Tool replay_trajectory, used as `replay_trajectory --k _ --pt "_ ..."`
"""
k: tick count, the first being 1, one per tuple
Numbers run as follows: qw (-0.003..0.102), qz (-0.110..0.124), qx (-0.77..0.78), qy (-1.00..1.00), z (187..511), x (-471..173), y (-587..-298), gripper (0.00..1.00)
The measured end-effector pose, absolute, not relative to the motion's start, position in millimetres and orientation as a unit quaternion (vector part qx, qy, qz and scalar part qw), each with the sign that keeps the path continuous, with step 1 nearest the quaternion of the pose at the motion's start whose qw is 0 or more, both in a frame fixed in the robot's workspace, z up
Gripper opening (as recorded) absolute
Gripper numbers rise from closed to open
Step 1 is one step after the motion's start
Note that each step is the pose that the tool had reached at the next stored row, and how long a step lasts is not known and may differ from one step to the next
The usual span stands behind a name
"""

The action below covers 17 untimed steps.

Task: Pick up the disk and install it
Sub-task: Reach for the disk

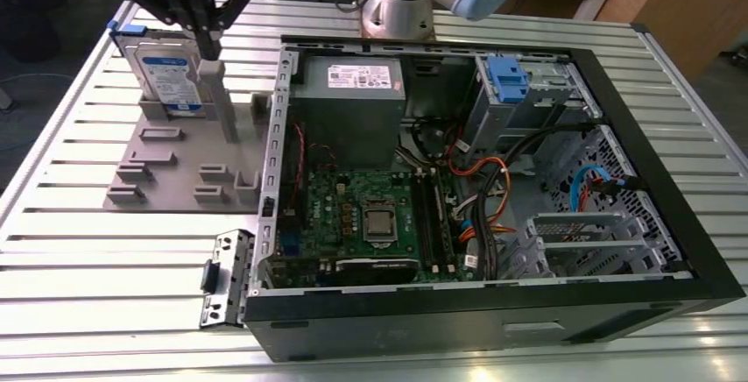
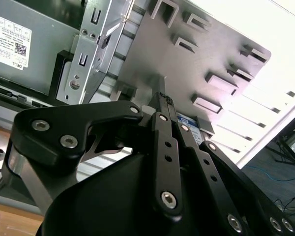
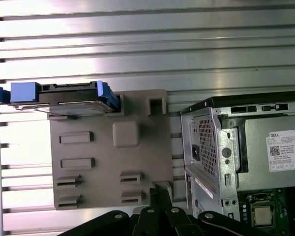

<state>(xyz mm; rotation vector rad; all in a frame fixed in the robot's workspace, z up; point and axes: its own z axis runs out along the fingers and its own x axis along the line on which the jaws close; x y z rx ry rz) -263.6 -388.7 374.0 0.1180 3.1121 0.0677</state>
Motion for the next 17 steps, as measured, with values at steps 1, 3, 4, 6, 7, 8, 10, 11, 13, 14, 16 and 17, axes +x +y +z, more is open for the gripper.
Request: replay_trajectory --k 1,3,4,6,7,8,10,11,13,14,16,17 --pt "0.013 0.022 0.038 0.999 374 -264 -389 0.1" --pt "0.013 0.022 0.038 0.999 373 -266 -388 0.1" --pt "0.013 0.022 0.038 0.999 373 -267 -388 0.1" --pt "0.013 0.022 0.038 0.999 373 -268 -388 0.1" --pt "0.013 0.022 0.038 0.999 372 -269 -388 0.1" --pt "0.013 0.022 0.038 0.999 372 -270 -388 0.1" --pt "0.013 0.022 0.038 0.999 372 -271 -387 0.1" --pt "0.013 0.022 0.038 0.999 371 -272 -387 0.1" --pt "0.013 0.022 0.038 0.999 371 -274 -387 0.1" --pt "0.013 0.022 0.038 0.999 371 -274 -386 0.1" --pt "0.013 0.022 0.038 0.999 370 -275 -386 0.1" --pt "0.013 0.022 0.038 0.999 370 -276 -386 0.1"
